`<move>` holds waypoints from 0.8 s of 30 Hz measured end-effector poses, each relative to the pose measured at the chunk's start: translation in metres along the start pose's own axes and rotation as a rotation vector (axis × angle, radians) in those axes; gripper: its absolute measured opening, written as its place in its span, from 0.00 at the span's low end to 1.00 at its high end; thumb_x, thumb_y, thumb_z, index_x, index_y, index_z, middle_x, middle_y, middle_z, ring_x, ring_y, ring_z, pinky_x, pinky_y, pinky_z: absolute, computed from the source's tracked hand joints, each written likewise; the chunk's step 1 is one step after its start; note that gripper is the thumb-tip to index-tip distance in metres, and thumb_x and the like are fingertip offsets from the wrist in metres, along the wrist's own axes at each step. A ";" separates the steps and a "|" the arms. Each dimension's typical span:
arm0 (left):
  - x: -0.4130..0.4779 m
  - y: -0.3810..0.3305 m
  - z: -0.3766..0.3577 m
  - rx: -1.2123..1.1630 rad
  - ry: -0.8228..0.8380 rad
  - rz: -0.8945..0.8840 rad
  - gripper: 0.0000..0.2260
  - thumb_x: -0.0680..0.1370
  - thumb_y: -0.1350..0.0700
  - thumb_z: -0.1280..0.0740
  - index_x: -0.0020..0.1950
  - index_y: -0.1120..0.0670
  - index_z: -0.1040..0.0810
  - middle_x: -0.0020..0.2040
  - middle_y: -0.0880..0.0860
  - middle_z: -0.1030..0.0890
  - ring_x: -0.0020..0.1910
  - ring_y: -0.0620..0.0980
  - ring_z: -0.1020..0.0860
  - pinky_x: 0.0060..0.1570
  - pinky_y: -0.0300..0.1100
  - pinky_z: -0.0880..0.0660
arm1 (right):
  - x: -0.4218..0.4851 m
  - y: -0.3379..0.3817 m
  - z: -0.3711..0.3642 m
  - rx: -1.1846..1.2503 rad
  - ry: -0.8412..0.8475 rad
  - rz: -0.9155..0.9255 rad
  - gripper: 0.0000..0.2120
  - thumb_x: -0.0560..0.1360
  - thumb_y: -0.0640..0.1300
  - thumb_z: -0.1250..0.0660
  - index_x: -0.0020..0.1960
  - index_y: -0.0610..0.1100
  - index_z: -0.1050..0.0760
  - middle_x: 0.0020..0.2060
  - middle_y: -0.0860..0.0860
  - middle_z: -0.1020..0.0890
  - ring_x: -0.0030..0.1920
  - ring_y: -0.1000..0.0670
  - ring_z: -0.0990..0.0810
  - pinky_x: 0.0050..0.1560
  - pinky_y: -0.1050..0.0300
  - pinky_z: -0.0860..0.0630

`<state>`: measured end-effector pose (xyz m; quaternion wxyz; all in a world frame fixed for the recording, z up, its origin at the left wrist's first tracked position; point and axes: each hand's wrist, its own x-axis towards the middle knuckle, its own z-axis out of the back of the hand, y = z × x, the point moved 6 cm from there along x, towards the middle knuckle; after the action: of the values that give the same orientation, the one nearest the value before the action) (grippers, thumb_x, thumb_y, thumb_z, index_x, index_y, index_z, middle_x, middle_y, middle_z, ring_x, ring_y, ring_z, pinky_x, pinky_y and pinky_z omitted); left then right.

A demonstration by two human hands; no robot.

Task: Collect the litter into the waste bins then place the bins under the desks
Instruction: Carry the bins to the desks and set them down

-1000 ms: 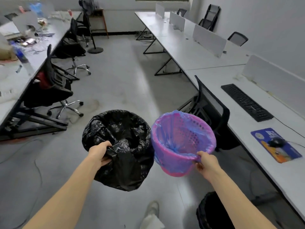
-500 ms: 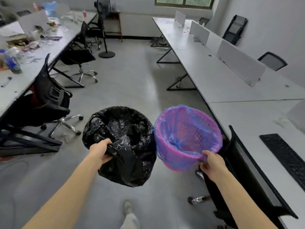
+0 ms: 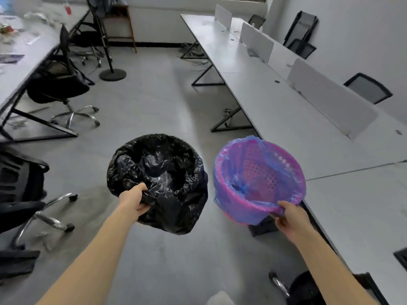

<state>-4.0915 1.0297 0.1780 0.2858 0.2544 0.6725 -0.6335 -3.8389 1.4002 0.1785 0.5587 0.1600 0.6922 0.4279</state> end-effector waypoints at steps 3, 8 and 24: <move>0.054 -0.040 -0.044 0.000 -0.007 0.016 0.10 0.76 0.61 0.34 0.56 0.59 0.28 0.44 0.57 0.22 0.39 0.53 0.20 0.35 0.48 0.24 | 0.055 0.028 -0.050 -0.009 -0.029 -0.018 0.05 0.77 0.37 0.34 0.53 0.42 0.27 0.45 0.42 0.20 0.41 0.43 0.19 0.23 0.63 0.26; 0.148 -0.108 -0.127 0.006 -0.052 0.024 0.06 0.77 0.62 0.35 0.52 0.59 0.29 0.43 0.57 0.23 0.39 0.53 0.21 0.47 0.51 0.22 | 0.165 0.086 -0.147 -0.068 -0.004 -0.031 0.02 0.76 0.35 0.35 0.47 0.39 0.27 0.38 0.41 0.21 0.29 0.47 0.20 0.20 0.65 0.29; 0.452 -0.320 -0.286 0.001 -0.218 0.106 0.07 0.76 0.63 0.34 0.41 0.57 0.31 0.42 0.57 0.25 0.40 0.55 0.23 0.50 0.52 0.23 | 0.449 0.272 -0.454 -0.303 0.040 -0.059 0.05 0.77 0.33 0.38 0.43 0.39 0.30 0.35 0.40 0.23 0.25 0.47 0.22 0.17 0.65 0.33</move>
<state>-4.6542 1.2839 0.0944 0.3905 0.2194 0.6226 -0.6417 -4.4681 1.6852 0.1067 0.5749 0.0449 0.6352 0.5138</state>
